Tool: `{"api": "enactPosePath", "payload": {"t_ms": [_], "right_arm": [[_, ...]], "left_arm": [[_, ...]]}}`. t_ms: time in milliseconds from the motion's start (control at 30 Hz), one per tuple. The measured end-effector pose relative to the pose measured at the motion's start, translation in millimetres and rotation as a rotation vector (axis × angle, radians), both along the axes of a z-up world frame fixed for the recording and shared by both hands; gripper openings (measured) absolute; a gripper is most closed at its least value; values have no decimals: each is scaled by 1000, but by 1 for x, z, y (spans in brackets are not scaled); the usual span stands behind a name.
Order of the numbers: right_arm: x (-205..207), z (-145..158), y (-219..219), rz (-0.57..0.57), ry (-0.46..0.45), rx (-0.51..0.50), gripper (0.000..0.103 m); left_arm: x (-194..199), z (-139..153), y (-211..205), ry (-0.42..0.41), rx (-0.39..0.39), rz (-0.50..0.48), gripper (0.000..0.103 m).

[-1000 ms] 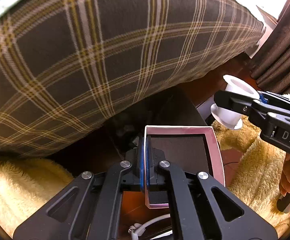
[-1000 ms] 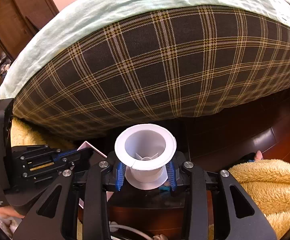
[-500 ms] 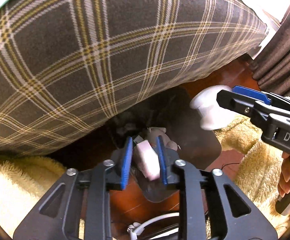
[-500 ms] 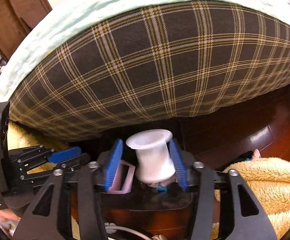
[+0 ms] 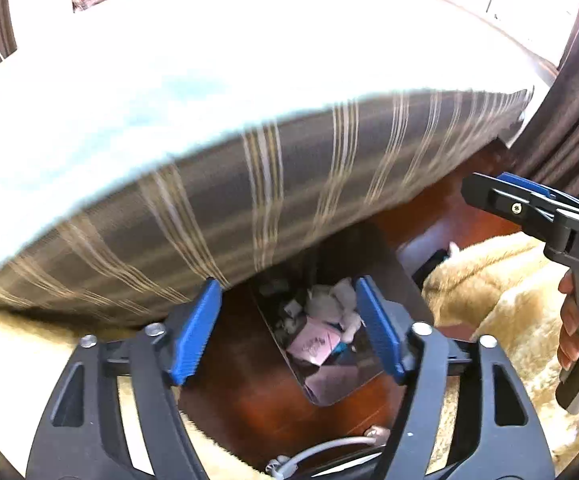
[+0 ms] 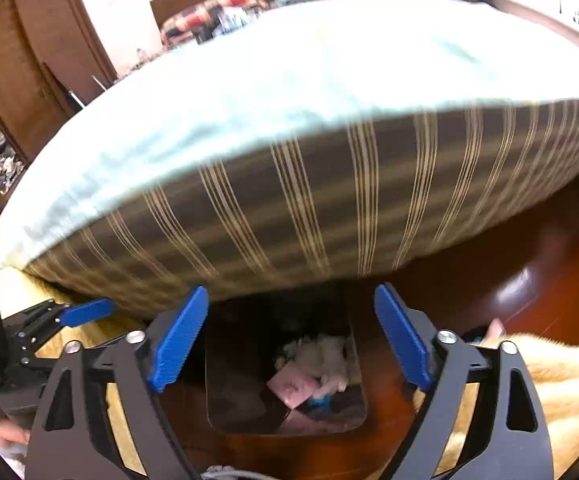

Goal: Collect trash
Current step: 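Raise both tools back over the bed items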

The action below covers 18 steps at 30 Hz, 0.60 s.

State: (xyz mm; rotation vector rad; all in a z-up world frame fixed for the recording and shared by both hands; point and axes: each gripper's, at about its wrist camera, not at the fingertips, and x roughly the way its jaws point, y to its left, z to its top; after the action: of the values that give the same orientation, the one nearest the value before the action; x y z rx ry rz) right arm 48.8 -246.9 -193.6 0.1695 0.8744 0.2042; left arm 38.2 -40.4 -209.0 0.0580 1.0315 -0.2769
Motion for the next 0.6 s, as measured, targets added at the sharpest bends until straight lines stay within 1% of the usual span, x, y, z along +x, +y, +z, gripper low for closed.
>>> {"api": "enactPosePath", "payload": {"t_ms": [33,133,200,267,367,433,600], "right_arm": [[0,8,0,3,-22,-7,93],[3,35,0,13,-89,-27,98],[10,53,1,24,-129,-31,99],[18,63,1,30,-147,-34,99],[41,81,7,54,-175,-36,99],[56,90,12,51,-187,-45,99],[101,104,20,52,-187,-22,99]], "left_arm": [[0,10,2,-20,-5,0,76],[-1,41,7,-87,-9,1,82],[1,59,12,-117,-24,1,85],[8,74,16,-143,-32,5,86],[21,91,21,-176,-15,15,87],[33,101,23,-194,2,28,87],[73,108,28,-210,17,63,87]]}}
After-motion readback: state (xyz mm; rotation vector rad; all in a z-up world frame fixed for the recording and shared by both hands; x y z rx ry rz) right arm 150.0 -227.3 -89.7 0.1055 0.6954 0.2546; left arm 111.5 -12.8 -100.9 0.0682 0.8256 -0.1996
